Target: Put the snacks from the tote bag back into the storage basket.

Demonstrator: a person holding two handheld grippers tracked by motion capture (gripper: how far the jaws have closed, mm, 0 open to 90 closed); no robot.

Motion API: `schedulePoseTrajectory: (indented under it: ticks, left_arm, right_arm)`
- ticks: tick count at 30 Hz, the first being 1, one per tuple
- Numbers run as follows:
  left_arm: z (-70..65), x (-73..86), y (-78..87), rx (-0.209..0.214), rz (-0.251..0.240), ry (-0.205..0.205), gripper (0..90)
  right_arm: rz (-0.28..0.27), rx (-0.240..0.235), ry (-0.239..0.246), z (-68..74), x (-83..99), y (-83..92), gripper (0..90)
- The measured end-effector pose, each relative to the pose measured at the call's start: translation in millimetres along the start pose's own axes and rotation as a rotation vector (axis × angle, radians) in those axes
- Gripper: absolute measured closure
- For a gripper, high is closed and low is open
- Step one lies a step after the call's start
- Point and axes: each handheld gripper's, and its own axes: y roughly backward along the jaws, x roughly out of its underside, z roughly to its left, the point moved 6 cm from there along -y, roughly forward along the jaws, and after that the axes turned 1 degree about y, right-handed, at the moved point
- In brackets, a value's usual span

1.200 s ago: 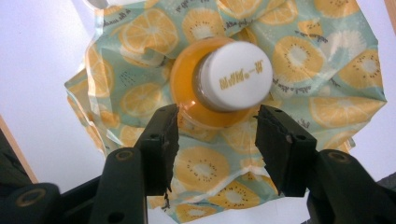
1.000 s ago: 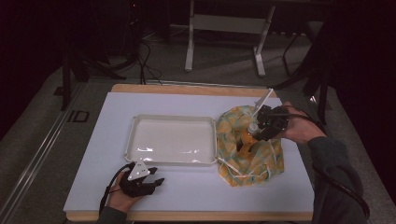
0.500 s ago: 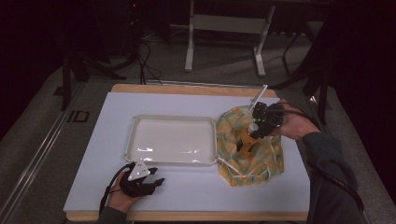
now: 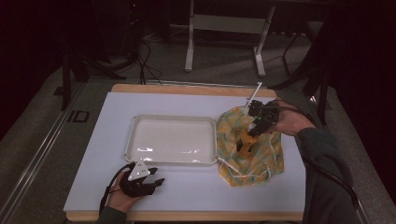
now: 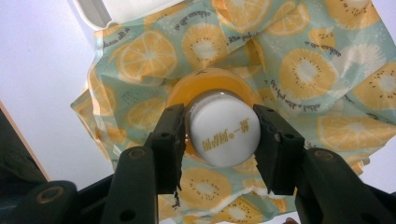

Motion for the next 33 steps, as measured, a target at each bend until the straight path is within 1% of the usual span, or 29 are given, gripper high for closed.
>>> schedulePoseTrajectory:
  ticks: [3, 11, 17, 23, 30, 33]
  left_arm:
    - [0.0, 0.0, -0.1, 0.0, 0.0, -0.001, 49.7]
    - [-0.2, 0.0, -0.2, 0.001, 0.001, -0.002, 49.6]
    - [-0.3, 0.0, -0.3, 0.001, 0.002, -0.002, 49.6]
    - [-0.3, 0.0, -0.2, 0.002, 0.002, -0.002, 49.6]
    - [-0.2, 0.0, -0.3, 0.002, 0.002, -0.002, 49.6]
    - [-0.3, 0.0, -0.3, 0.002, 0.002, -0.001, 49.6]
  right_arm:
    - [-0.007, -0.02, -0.018, -1.1, -1.5, -1.8, 55.6]
    - [-0.006, -0.031, -0.023, -0.6, -3.9, -0.5, 58.0]
    - [0.015, -0.025, -0.006, 1.1, -7.5, -0.4, 58.5]
    - [0.031, -0.022, 0.001, 1.3, -7.2, -0.1, 58.6]
    - [0.031, -0.02, 0.001, 1.5, -7.2, 0.0, 58.6]
    - [0.034, -0.019, 0.009, 1.3, -6.8, 0.2, 58.6]
